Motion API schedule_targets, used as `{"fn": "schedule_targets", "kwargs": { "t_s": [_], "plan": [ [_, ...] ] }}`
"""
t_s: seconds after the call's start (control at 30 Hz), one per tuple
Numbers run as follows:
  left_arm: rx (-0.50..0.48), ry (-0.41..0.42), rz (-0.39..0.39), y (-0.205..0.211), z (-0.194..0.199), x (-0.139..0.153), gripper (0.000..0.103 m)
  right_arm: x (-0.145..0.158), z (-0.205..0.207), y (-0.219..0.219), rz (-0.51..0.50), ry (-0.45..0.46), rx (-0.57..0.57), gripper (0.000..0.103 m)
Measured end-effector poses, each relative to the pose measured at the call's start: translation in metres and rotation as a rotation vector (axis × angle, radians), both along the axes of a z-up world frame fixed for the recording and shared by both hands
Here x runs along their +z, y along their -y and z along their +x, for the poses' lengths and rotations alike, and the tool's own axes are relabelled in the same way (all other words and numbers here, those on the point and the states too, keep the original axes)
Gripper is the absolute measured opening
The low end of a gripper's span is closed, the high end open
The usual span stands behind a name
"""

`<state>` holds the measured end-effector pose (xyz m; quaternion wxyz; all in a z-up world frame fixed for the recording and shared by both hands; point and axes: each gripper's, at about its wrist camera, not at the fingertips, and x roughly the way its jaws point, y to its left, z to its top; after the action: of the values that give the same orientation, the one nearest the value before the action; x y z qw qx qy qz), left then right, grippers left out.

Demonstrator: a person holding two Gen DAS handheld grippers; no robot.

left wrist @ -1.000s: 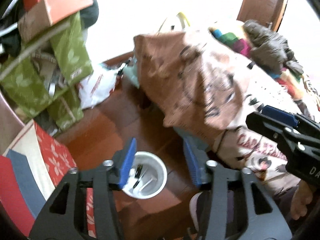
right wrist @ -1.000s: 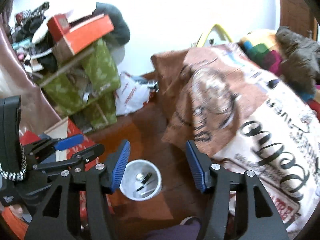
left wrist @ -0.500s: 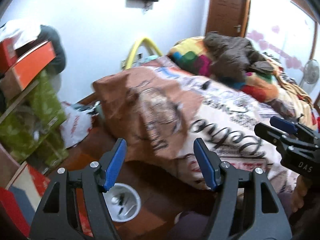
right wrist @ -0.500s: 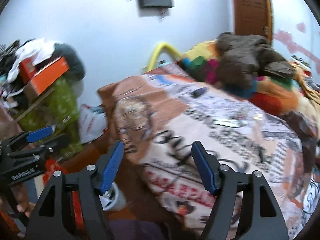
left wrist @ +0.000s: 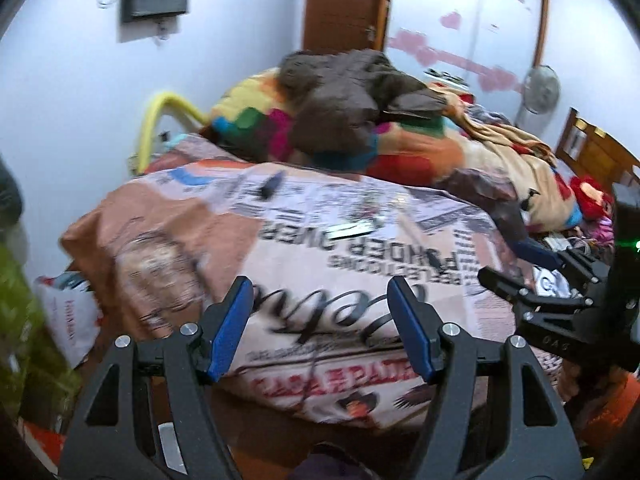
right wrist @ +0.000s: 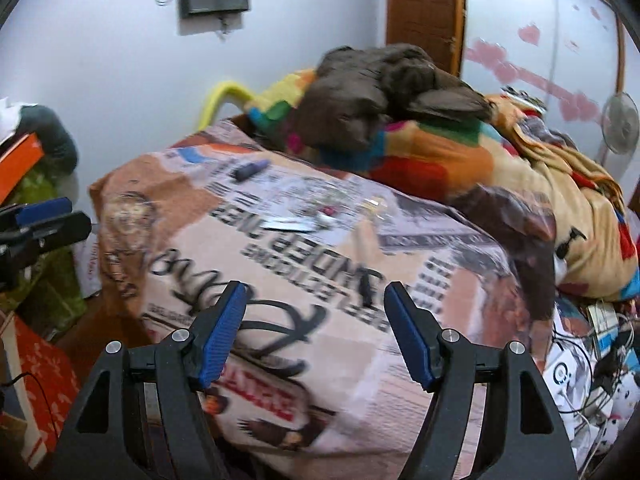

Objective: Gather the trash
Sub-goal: 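Move both open tools back over the items on the bed, then grasp the white tube with the left tool while the right tool grasps the clear straw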

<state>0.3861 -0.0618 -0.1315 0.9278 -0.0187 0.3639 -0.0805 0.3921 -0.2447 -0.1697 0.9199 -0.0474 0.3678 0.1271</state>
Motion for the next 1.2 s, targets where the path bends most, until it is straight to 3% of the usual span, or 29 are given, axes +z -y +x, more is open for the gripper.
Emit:
{"fn": "schedule_targets", "kwargs": {
  "t_s": [0.23, 0.5, 0.67, 0.93, 1.07, 1.2],
  "plan": [
    [-0.066, -0.058, -0.015, 0.034, 0.067, -0.028, 0.068, -0.023, 0.023, 0.033, -0.016, -0.049, -0.058, 0.068],
    [-0.145, -0.194, 0.011, 0.057, 0.157, -0.09, 0.068, -0.059, 0.064, 0.049, 0.002, -0.132, -0.063, 0.068],
    [-0.181, -0.232, 0.026, 0.067, 0.202, -0.121, 0.068, -0.082, 0.09, 0.05, 0.036, -0.211, -0.04, 0.068],
    [-0.252, -0.234, 0.032, 0.087, 0.242, -0.145, 0.068, -0.098, 0.105, 0.03, -0.009, -0.191, 0.031, 0.066],
    [-0.309, -0.23, 0.071, 0.098, 0.244, -0.153, 0.068, -0.105, 0.109, 0.019, -0.04, -0.195, 0.067, 0.051],
    [-0.334, -0.205, 0.112, 0.103, 0.237, -0.156, 0.068, -0.107, 0.108, 0.013, -0.061, -0.172, 0.068, 0.044]
  ]
}}
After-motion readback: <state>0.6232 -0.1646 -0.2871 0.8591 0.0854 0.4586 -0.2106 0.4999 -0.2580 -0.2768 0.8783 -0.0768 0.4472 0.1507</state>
